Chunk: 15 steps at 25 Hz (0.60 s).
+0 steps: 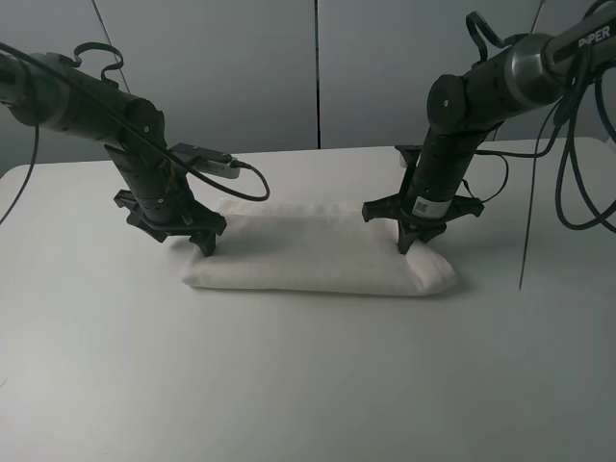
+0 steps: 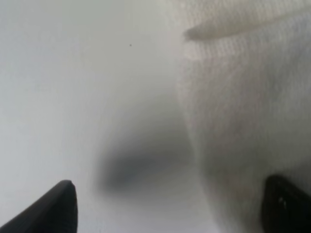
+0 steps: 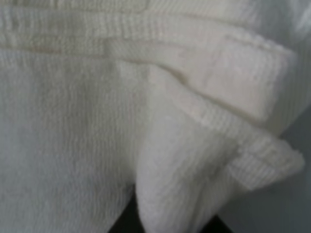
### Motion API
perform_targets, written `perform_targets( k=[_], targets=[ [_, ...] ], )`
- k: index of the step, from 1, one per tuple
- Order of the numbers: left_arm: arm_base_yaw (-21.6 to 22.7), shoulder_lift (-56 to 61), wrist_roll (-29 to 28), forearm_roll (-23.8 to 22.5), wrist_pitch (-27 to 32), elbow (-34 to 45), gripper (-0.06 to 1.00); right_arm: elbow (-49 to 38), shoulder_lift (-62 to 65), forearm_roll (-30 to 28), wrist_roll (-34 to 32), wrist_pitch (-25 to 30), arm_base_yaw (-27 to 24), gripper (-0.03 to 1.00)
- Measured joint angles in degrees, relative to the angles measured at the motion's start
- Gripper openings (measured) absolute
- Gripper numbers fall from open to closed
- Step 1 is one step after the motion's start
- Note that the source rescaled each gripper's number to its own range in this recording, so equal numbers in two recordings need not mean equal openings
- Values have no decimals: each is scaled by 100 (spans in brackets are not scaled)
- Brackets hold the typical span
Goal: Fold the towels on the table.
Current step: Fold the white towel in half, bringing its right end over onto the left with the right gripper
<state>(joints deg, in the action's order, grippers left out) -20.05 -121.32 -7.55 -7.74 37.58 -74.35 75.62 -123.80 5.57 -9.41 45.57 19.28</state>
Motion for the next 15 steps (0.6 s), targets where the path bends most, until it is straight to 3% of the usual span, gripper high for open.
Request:
perform_targets(
  k=[10,15],
  targets=[
    [0,0,0,15,0,0,97,-8,367,25,259,172,0,3],
    [0,0,0,15,0,0,97,-8,898,663,633,367,-11,3]
  ],
)
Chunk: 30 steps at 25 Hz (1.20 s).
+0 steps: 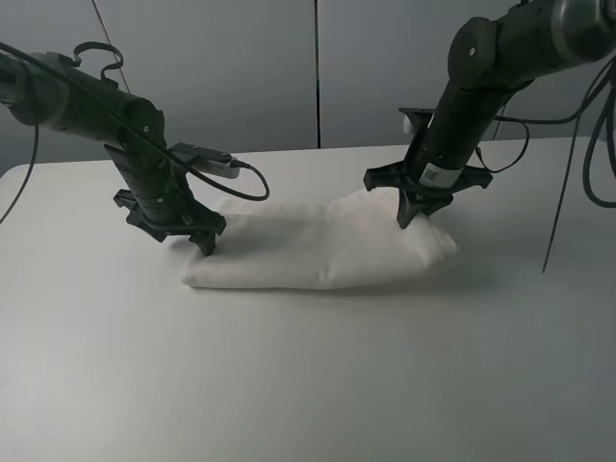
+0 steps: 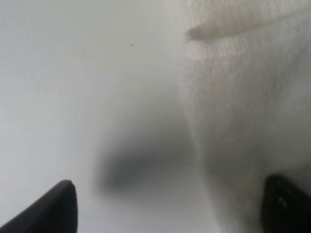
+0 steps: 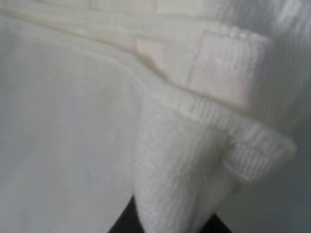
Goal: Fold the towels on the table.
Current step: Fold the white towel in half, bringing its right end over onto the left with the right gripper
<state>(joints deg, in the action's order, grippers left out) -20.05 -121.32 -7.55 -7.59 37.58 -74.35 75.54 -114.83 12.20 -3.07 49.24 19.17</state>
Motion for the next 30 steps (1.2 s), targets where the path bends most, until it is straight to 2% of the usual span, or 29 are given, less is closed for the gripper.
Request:
perform_targets(
  k=[3,6,12,19,30],
  targets=[
    [0,0,0,-10,0,0,97,-8,172,536,257,13,53,3],
    [0,0,0,-10,0,0,97,-8,251,840,358,-155,336,3],
    [0,0,0,-10,0,0,97,-8,263,1435,397,-901,1105,3],
    [0,0,0,-10,0,0,97,-8,250,2165,452,-1629,1305,3],
    [0,0,22,1,10,0,97,-8,-209,4523,2170,-1932,1340,3]
  ],
)
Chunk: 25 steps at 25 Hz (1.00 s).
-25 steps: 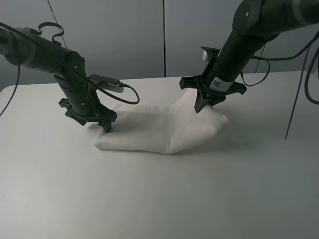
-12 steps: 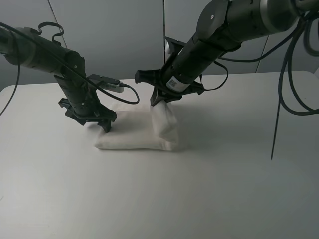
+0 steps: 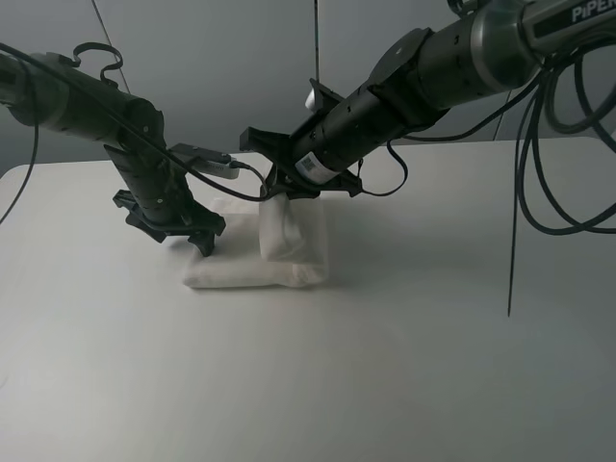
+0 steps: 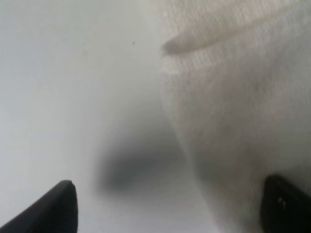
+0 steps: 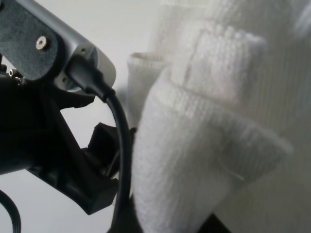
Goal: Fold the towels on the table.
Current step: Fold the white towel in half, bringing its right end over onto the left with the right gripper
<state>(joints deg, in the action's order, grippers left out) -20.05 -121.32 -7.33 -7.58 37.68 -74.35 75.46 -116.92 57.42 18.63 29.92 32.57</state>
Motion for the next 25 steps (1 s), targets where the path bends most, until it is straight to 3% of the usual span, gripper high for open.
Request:
perform_targets(
  k=[13,19,25],
  targets=[
    [24,0,244,181,78,-64,97,-25,-405,1491,1372,-295,174,3],
    [35,-83,578,197,1021,-728,97,-25,-436,1852,1655,-303,174,3],
    [35,-83,858,259,2024,-1871,97,-25,-436,2043,1693,-303,174,3]
  ],
)
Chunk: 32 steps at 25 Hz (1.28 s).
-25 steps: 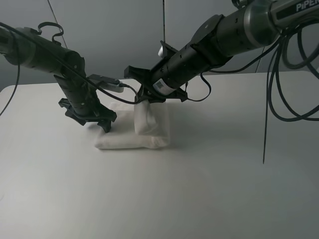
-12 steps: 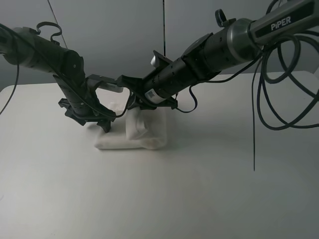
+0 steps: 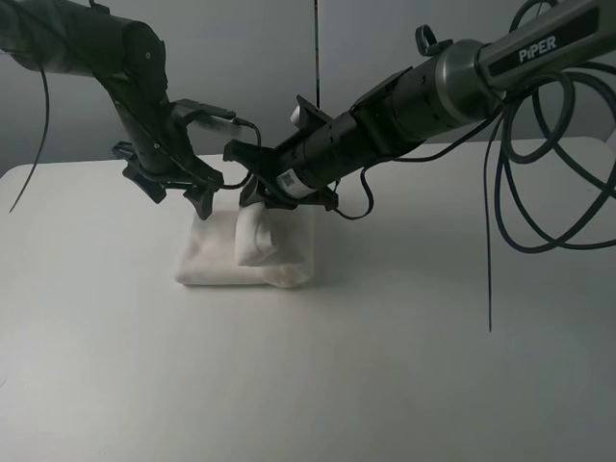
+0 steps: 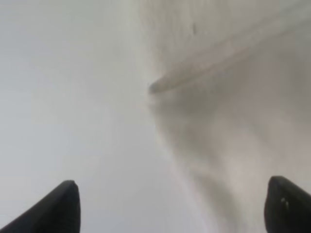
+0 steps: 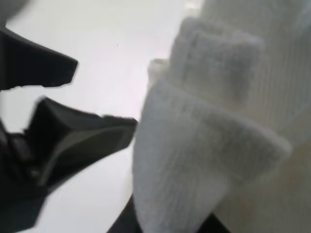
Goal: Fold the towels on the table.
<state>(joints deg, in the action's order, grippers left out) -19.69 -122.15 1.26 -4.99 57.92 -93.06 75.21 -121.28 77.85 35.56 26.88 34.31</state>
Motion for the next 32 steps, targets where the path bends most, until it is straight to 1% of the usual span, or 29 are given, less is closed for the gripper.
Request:
perform_targets(
  k=[3,4,5,6,7,8,9,10,11,12,15,18,21,22,23,25,28,30,32],
  targets=[
    [0,0,185,97,443,-593,97,0,0,287,135,-3,0,3],
    [0,0,214,141,563,-751,97,0,0,421,322,-3,0,7],
    [0,0,240,170,666,-923,97,0,0,618,582,9,0,15],
    [0,0,255,176,733,-1071,97,0,0,893,827,89,0,27],
    [0,0,281,176,805,-1196,97,0,0,1186,1114,205,0,44],
    [0,0,280,181,864,-1277,97,0,0,1432,1362,310,0,65],
    [0,0,301,191,906,-1341,97,0,0,1686,1506,422,10,83],
    [0,0,318,191,966,-1386,97,0,0,1868,1620,481,10,92],
    [0,0,331,191,1005,-1400,97,0,0,1938,1688,508,10,96],
    [0,0,338,191,1034,-1404,97,0,0,1980,1719,533,10,98],
    [0,0,379,191,1115,-1404,97,0,0,1909,1757,544,22,99],
    [0,0,589,148,1186,-1404,97,0,0,1592,1761,593,22,99],
    [0,12,701,48,1229,-1404,97,0,66,1093,1728,543,22,99],
    [0,47,722,33,1242,-1404,97,0,133,860,1651,452,22,99],
    [0,96,733,8,1259,-1404,97,0,258,489,1522,348,22,99],
    [0,285,755,-50,1269,-1404,97,0,610,-447,1061,101,22,99],
    [-10,753,758,-141,1269,-1404,97,0,1270,-2380,-1,22,-47,99],
    [-22,1105,781,-170,1282,-1404,98,0,1766,-3464,-801,119,-113,99],
    [-48,1453,796,-192,1282,-1404,98,26,2352,-4466,-1507,350,-182,99]
  ],
)
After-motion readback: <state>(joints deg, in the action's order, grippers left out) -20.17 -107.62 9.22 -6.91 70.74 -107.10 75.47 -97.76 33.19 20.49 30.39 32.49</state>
